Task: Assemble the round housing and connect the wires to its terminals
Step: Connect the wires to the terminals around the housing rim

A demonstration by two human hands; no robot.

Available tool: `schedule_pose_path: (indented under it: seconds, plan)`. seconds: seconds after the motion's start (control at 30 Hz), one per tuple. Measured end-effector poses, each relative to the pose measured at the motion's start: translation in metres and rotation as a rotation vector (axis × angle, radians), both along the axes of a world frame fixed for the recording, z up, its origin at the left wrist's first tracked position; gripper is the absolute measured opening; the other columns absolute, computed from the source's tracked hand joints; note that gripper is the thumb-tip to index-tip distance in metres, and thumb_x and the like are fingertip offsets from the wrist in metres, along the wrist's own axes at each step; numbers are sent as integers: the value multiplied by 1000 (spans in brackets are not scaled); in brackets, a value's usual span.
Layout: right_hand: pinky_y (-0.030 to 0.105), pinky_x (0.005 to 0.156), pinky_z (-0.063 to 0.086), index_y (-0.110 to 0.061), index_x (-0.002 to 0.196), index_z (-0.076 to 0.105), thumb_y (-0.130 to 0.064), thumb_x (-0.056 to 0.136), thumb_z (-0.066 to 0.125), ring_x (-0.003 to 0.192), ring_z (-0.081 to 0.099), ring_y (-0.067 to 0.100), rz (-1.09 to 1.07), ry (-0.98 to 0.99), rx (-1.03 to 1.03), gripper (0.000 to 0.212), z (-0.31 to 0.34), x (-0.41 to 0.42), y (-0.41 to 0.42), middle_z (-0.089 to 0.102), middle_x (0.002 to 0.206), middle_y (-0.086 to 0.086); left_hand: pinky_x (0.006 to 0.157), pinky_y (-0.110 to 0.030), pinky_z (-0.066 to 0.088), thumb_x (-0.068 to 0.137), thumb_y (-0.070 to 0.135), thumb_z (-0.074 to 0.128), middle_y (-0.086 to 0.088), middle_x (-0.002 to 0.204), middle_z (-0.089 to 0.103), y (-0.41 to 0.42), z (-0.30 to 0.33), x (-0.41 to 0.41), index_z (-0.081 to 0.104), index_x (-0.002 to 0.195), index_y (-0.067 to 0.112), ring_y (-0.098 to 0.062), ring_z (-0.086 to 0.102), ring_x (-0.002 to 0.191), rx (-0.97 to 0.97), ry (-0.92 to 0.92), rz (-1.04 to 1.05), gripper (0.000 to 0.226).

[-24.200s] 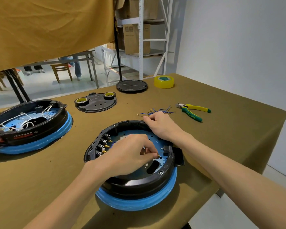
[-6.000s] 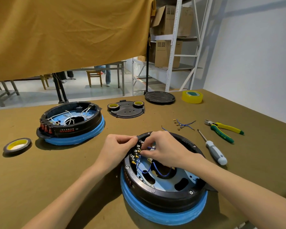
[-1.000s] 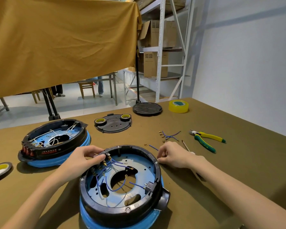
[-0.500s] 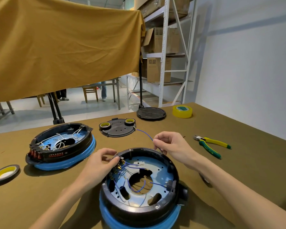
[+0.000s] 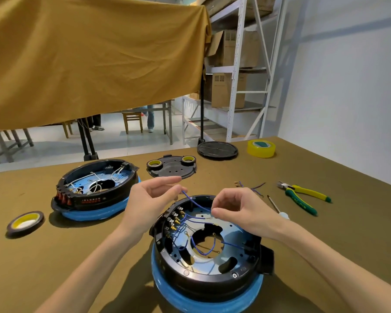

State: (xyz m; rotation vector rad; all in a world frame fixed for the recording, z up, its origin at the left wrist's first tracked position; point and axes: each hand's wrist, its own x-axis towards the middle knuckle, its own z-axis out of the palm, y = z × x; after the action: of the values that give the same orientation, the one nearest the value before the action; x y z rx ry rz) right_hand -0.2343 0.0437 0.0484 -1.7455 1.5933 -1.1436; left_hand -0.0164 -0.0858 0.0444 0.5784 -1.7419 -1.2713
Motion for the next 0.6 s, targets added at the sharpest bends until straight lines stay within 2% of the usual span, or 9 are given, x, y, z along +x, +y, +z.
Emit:
schedule_pose_path:
  seconds: [0.13, 0.23, 0.3, 0.4, 0.5, 0.6]
  plan:
    - [23, 73, 55, -21, 103, 73, -29, 94, 74, 79, 70, 11, 18, 32, 9, 12, 5, 14, -4, 76, 89, -3, 82, -17, 57, 90, 22, 77, 6, 95, 81, 8, -4, -5, 73, 116, 24, -11, 77, 91, -170, -44, -21, 26]
    - [35, 77, 60, -9, 108, 71, -20, 95, 73, 78, 73, 22, 20, -68, -14, 16, 6, 29, -14, 77, 87, 7, 88, -22, 58, 92, 22, 75, 10, 100, 80, 13, -5, -7, 74, 118, 24, -10, 76, 98, -246, -63, -33, 26]
    - [38, 68, 58, -2, 105, 70, -12, 97, 69, 67, 69, 23, -12, -144, -12, 13, 5, 33, -18, 75, 80, 9, 90, -23, 58, 96, 18, 70, 9, 103, 80, 11, -4, -5, 75, 118, 19, -11, 76, 101, -244, -52, -53, 22]
    - [22, 50, 48, 0, 98, 68, -8, 98, 67, 53, 60, 15, -17, -181, 7, 8, 3, 34, -20, 72, 72, 8, 89, -22, 58, 101, 11, 62, 5, 105, 80, 6, -4, 1, 73, 121, 15, -14, 76, 102, -222, -82, -98, 23]
    - [16, 48, 43, -2, 93, 67, -6, 97, 68, 46, 55, 5, -34, -160, 21, 6, -1, 36, -21, 71, 71, 10, 91, -19, 56, 103, 9, 57, 10, 103, 79, -3, -6, 7, 73, 121, 19, -7, 74, 103, -248, -200, -64, 26]
    - [9, 49, 42, -1, 92, 67, -7, 96, 69, 47, 58, 0, -44, -106, 40, 8, -4, 39, -24, 71, 69, 7, 95, -22, 55, 103, 7, 54, 14, 105, 77, -15, -13, 12, 74, 119, 23, -1, 69, 107, -256, -337, -3, 30]
